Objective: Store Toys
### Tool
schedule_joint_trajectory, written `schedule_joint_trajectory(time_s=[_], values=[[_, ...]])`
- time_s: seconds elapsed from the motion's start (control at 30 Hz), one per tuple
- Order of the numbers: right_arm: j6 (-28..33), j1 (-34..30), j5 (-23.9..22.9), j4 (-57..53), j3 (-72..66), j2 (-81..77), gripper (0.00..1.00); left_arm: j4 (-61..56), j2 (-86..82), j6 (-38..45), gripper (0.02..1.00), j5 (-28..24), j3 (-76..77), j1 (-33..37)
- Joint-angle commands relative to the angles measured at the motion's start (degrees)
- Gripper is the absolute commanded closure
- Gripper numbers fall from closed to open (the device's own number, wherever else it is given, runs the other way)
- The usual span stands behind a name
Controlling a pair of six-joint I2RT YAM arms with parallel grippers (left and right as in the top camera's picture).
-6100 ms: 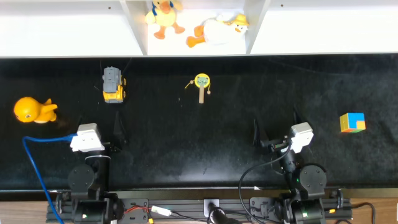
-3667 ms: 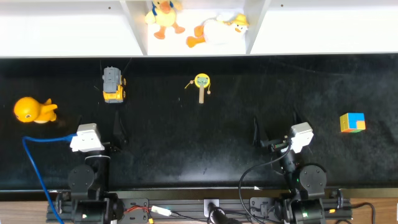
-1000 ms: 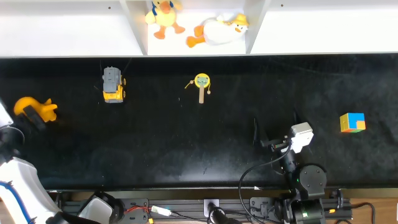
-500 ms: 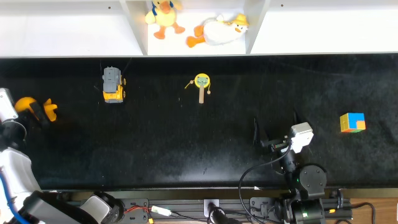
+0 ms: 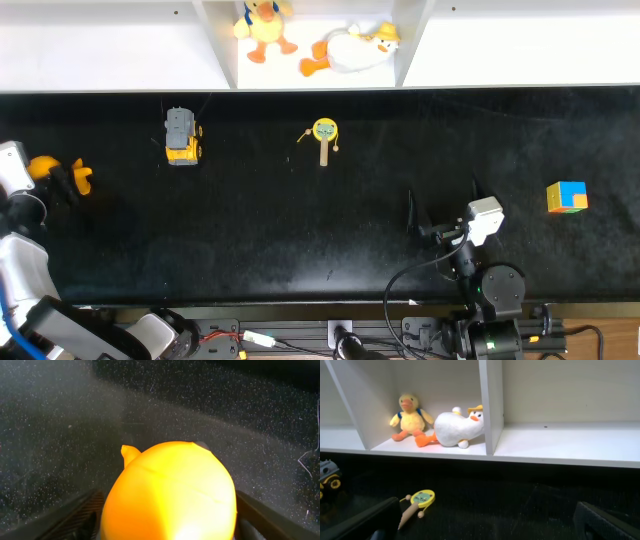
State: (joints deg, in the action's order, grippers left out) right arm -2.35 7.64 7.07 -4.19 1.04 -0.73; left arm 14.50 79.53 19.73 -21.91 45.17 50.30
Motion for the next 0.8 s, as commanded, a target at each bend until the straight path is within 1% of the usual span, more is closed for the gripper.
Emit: schedule_joint_trajectory(time_s=[0.03, 0.13, 0.43, 0.5, 0.6, 0.7, 0.8], values=[[-0.26, 0.48, -0.28, 0.2, -0.74, 0.46, 0.005, -0.28, 0.17, 0.44, 0.268, -1.18, 1.38, 0.22], [-0.26, 0.48, -0.28, 0.2, -0.74, 0.46, 0.007, -0.35, 0.15, 0.44, 0.34, -1.16, 1.38, 0.22], [-0.26, 0.48, -0.28, 0.2, -0.74, 0.46, 0.005, -1.79, -0.46, -0.7, 0.516, -1.2, 1.42, 0.22], [-0.26, 0.48, -0.28, 0.2, -0.74, 0.46, 0.005, -2.21, -0.68, -0.94, 0.579, -1.2, 1.42, 0.2], [-0.26, 0.48, -0.28, 0.2, -0.74, 0.46, 0.007, -3.02, -0.72, -2.21, 0.641, -1.36, 1.42, 0.2], [-0.26, 0.48, -0.28, 0.2, -0.74, 0.46, 0.005, -4.0, -0.85, -2.58, 0.682, -3.72, 1.42, 0.2], [-0.26, 0.48, -0.28, 0.2, -0.74, 0.46, 0.005, -5.64, -1.62, -4.13, 0.684, -5.57, 1.46, 0.2]])
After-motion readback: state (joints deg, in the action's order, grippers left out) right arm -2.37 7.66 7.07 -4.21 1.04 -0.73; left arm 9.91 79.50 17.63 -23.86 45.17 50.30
